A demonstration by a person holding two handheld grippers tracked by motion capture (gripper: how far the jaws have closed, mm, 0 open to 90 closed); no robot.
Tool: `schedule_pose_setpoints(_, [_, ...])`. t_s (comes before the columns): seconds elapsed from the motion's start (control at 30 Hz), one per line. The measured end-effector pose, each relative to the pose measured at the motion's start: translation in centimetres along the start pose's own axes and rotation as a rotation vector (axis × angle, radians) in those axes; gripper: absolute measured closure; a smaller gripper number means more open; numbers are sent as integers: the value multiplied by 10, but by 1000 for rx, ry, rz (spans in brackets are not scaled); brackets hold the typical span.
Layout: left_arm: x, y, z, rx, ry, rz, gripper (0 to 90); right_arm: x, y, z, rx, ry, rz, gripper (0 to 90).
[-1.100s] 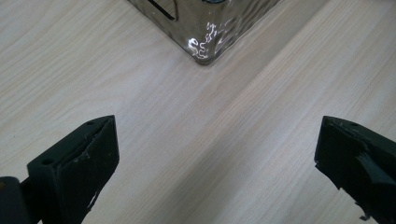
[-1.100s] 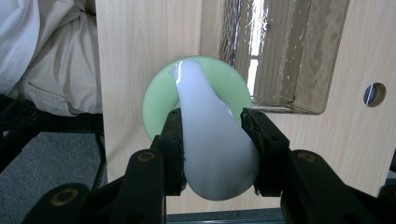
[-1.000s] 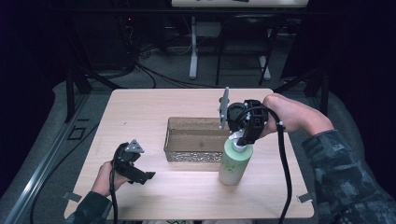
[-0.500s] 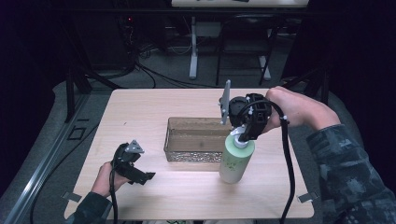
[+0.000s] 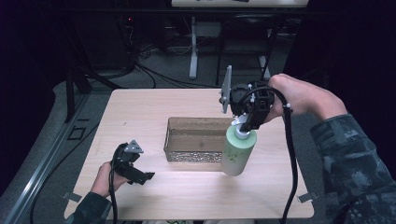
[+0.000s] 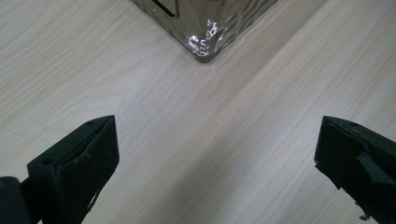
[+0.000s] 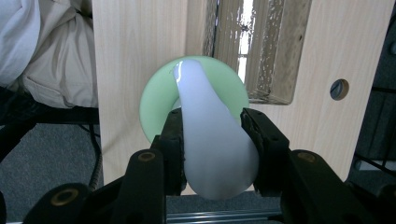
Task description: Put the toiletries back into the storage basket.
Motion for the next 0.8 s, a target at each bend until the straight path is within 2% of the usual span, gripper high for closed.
schedule_pose_setpoints(0.4, [0, 0, 0, 5, -1, 0, 0, 0, -13, -26, 32, 2, 33, 628])
schedule_pose_setpoints(0.8, [0, 0, 0, 6, -1, 1, 0, -1, -27, -40, 63, 8, 54, 628])
Point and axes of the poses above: each handheld gripper's, and its own axes: z roughly forward along the jaws, x roughly out of its underside, y roughly to its left, the point moved 6 cm from there along z, roughly forward along the jaws, and after that the axes turned 10 degrees about -x, right-handed, at the moved point
